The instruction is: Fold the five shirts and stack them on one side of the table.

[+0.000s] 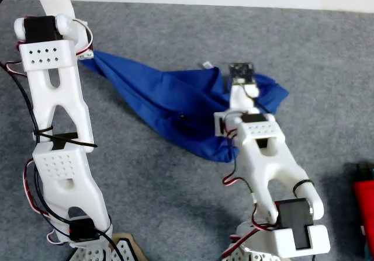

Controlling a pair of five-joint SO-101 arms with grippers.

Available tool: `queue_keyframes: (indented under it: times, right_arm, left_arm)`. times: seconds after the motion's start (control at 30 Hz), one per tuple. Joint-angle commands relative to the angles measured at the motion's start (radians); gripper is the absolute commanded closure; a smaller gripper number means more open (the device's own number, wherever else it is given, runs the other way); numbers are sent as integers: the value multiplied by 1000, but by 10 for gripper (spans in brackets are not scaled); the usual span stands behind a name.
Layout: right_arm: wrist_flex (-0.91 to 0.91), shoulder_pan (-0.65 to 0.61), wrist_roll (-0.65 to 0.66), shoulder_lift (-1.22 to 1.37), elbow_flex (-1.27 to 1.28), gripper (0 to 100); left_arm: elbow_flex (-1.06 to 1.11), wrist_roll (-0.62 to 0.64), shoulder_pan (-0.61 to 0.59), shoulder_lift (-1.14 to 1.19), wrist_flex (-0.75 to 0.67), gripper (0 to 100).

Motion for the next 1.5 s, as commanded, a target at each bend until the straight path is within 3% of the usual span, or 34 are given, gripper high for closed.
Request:
queue_keyframes:
  times: [0.0, 0.33, 0.8, 1.17, 1.47]
  right_arm:
    - [105, 54, 12, -62, -142, 991]
    - [421, 91, 72, -460, -424, 992]
    - [596, 93, 163, -865, -685, 992]
    - [773, 93, 209, -891, -1087, 992]
    - [713, 96, 253, -889, -1302, 992]
  left_arm:
    - [-70, 11, 12, -24, 2, 994]
    - [-513, 11, -50, -35, 0, 994]
    - [-498, 11, -163, -510, -23, 994]
    - [-496, 11, -280, -806, -21, 994]
    - [-496, 63, -294, -961, -28, 994]
